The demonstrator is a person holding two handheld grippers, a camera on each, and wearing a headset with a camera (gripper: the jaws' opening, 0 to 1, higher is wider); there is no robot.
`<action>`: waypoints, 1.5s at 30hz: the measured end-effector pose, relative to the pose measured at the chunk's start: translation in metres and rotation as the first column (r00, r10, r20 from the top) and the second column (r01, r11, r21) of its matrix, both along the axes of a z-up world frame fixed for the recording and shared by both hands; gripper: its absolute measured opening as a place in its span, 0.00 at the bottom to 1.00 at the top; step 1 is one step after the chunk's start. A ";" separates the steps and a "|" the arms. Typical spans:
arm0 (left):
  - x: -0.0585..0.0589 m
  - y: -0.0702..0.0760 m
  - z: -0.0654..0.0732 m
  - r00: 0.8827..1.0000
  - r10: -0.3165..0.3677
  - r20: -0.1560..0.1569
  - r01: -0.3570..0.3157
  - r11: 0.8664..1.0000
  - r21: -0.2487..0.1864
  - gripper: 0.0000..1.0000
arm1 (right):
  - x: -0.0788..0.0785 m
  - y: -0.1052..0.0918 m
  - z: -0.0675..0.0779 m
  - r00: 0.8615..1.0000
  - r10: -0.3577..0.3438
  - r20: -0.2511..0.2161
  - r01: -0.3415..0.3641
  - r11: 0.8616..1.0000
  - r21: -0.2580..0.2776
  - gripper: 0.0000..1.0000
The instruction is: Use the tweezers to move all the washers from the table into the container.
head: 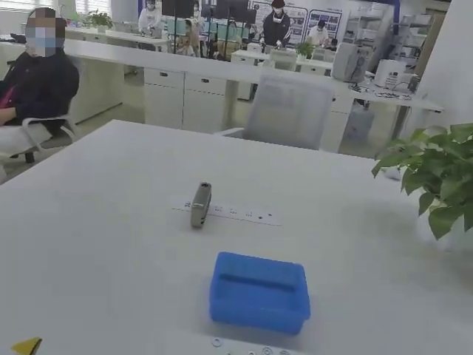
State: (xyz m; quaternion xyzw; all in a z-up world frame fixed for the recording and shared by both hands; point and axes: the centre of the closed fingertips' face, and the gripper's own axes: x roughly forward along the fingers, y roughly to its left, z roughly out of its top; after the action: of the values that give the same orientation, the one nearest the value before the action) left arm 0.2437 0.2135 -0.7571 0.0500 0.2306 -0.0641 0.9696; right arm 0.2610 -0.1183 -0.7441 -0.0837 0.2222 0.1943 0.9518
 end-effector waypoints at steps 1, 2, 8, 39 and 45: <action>0.000 -0.001 0.000 1.000 -0.003 -0.004 0.003 1.000 0.003 0.99 | 0.000 0.000 0.001 1.000 -0.002 0.003 0.002 1.000 0.002 0.99; 0.000 -0.001 0.000 1.000 -0.005 -0.007 0.006 1.000 0.006 0.99 | 0.001 -0.001 0.002 1.000 -0.008 0.003 0.008 1.000 0.006 0.99; 0.000 -0.004 0.001 0.999 -0.023 -0.022 0.024 0.999 0.026 0.99 | 0.003 -0.008 0.007 0.999 -0.037 0.004 0.036 0.999 0.036 0.99; 0.027 -0.079 -0.019 0.867 -0.444 -0.227 0.457 0.889 0.009 0.63 | 0.015 0.002 0.010 0.999 -0.029 -0.029 0.029 1.000 0.011 0.95; 0.027 -0.098 -0.046 0.762 -0.556 -0.332 0.592 0.806 0.010 0.44 | 0.016 0.003 0.006 0.999 -0.019 -0.042 0.020 1.000 0.004 0.95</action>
State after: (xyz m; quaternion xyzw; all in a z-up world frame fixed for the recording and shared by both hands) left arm 0.2706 0.1153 -0.8027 0.1630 0.3580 -0.3518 0.8494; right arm 0.2771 -0.1154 -0.7382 -0.0753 0.2426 0.1872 0.9489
